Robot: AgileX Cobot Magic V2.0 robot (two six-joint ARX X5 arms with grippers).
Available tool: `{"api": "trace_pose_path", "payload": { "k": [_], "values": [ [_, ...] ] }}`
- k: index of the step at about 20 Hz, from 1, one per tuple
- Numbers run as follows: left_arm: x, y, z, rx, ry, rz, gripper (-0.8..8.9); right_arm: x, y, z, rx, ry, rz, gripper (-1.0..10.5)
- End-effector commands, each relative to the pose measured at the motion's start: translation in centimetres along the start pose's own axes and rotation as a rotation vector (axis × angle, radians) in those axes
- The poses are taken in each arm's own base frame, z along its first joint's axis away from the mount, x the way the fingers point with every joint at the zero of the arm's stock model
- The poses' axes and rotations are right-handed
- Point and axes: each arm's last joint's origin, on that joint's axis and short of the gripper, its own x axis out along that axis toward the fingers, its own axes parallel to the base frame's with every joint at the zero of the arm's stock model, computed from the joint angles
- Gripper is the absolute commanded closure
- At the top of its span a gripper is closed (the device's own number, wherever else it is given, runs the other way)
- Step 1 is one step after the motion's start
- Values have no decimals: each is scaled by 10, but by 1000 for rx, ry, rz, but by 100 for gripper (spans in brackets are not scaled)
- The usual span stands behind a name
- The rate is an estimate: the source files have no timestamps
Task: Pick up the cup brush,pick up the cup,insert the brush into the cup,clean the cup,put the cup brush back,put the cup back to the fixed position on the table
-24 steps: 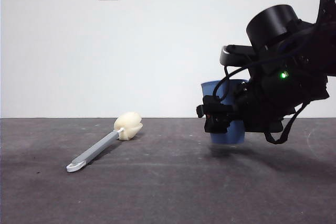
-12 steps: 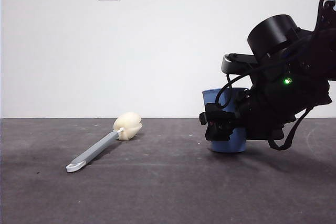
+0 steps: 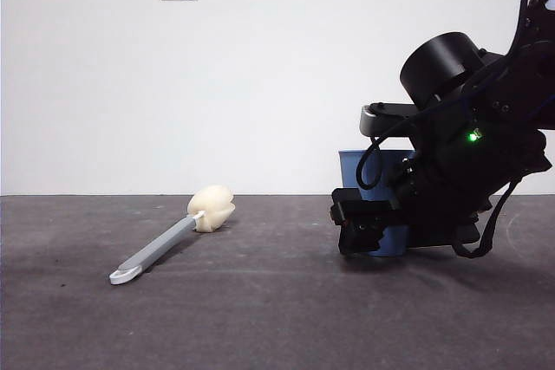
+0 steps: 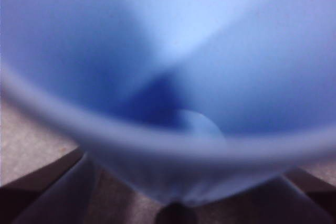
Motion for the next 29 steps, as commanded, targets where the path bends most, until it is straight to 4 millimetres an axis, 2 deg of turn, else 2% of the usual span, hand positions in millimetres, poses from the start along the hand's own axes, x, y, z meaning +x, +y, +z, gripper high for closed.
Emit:
{"api": "trace_pose_path", "payload": {
  "k": [1, 5, 11, 14, 17, 22, 26, 29],
  "values": [
    [1, 1, -2, 10, 6, 5, 404, 1, 0, -26, 17, 148, 7, 528],
    [1, 1, -2, 10, 6, 6, 404, -11, -1, -16, 18, 144, 6, 528],
    [1, 1, -2, 11, 9, 8, 404, -54, -5, 7, 18, 194, 5, 528],
    [1, 1, -2, 13, 10, 7, 404, -91, -6, 16, 47, 253, 80, 529],
    [1, 1, -2, 44, 10, 6, 404, -136, -8, 24, 70, 266, 181, 532],
    [1, 0, -2, 69, 18, -21, 405, -216, -13, 40, 84, 195, 313, 532],
    [0, -3, -3, 102, 40, -113, 405, -268, -16, 56, 78, 141, 385, 531],
    [0, -4, -3, 117, 55, -174, 405, -294, -17, 67, 50, 155, 428, 532]
  ]
}}
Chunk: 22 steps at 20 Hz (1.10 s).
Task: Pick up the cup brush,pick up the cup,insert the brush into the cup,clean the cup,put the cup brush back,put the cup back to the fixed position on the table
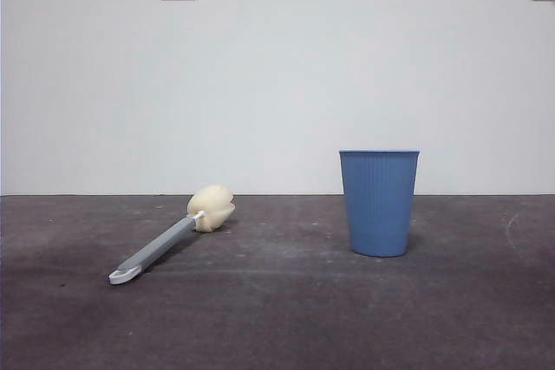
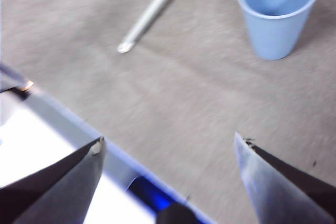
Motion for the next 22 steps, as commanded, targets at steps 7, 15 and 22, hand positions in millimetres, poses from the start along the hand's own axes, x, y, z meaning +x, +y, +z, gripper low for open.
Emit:
{"api": "trace_pose_path", "payload": {
  "k": [7, 15, 22],
  "values": [
    [1, -2, -2, 23, 21, -68, 406, -32, 12, 7, -46, 32, 22, 537],
    [1, -2, -2, 22, 21, -67, 682, -32, 12, 7, -46, 31, 22, 865],
    [1, -2, -2, 23, 21, -67, 821, -32, 12, 8, -49, 21, 20, 957]
  ]
}}
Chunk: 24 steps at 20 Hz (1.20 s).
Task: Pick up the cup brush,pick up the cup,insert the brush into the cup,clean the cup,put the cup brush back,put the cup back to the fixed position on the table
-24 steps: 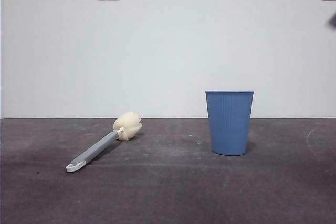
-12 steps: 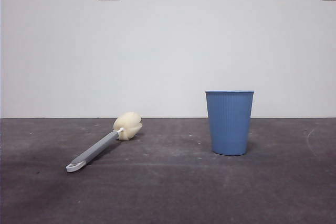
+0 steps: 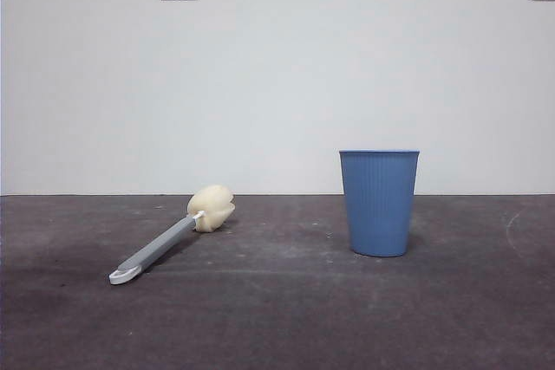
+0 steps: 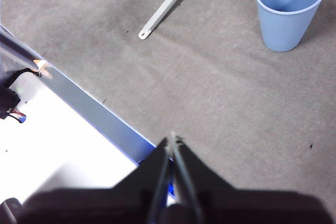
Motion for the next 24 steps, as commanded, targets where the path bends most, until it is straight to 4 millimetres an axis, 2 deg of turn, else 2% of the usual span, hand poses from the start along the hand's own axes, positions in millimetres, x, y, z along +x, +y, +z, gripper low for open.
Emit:
{"api": "trace_pose_path", "payload": {
  "k": [1, 17, 20, 24],
  "values": [
    [1, 0, -1, 11, 1, -1, 821, -1, 1, 1, -13, -15, 1, 945],
    [2, 1, 0, 11, -5, 9, 817, -1, 0, 0, 19, -5, -3, 945],
    [-1, 6, 1, 14, -47, 164, 817, -1, 0, 0, 19, -5, -3, 945],
    [-9, 17, 1, -41, -105, 283, 817, -1, 0, 0, 19, -5, -3, 945]
  ]
}}
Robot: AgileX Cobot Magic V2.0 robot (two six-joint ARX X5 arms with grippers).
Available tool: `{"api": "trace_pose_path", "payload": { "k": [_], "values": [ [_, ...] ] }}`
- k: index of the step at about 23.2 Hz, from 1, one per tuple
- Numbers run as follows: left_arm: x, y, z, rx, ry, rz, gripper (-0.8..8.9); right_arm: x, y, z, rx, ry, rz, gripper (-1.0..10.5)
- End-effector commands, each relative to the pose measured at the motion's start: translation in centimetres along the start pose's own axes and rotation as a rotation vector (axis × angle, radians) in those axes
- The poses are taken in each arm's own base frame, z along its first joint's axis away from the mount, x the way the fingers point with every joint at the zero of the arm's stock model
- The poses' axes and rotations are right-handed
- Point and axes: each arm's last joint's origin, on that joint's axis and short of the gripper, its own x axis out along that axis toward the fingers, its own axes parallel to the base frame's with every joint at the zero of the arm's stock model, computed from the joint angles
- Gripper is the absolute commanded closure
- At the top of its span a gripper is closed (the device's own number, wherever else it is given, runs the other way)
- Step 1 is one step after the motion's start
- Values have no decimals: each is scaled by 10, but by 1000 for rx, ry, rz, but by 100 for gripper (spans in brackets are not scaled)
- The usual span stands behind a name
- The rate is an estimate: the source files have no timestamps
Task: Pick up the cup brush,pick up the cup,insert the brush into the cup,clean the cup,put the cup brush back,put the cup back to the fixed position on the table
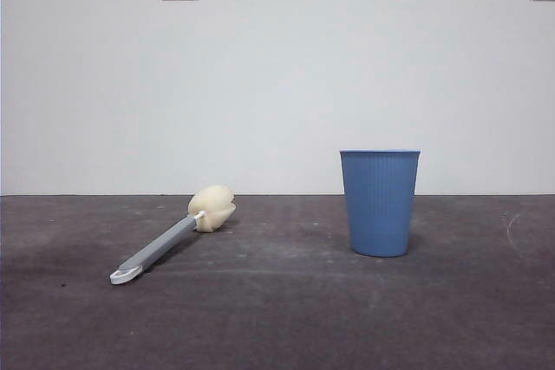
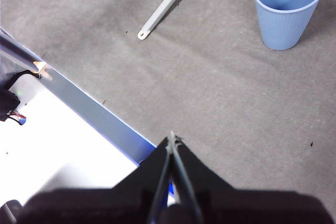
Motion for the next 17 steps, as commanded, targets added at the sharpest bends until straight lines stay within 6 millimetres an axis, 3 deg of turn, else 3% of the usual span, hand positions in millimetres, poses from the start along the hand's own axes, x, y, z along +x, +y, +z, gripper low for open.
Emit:
{"api": "trace_pose_path", "payload": {
  "k": [1, 5, 8, 17],
  "values": [
    [-6, 9, 2, -10, -126, 89, 817, -1, 1, 0, 5, -7, -1, 945],
    [-8, 19, 11, 143, -654, 199, 816, -1, 1, 1, 5, -7, -1, 945],
    [10, 27, -4, 226, -874, 241, 817, -1, 1, 1, 5, -7, -1, 945],
    [78, 42, -73, 188, -715, 259, 817, -1, 1, 1, 5, -7, -1, 945]
  ]
}}
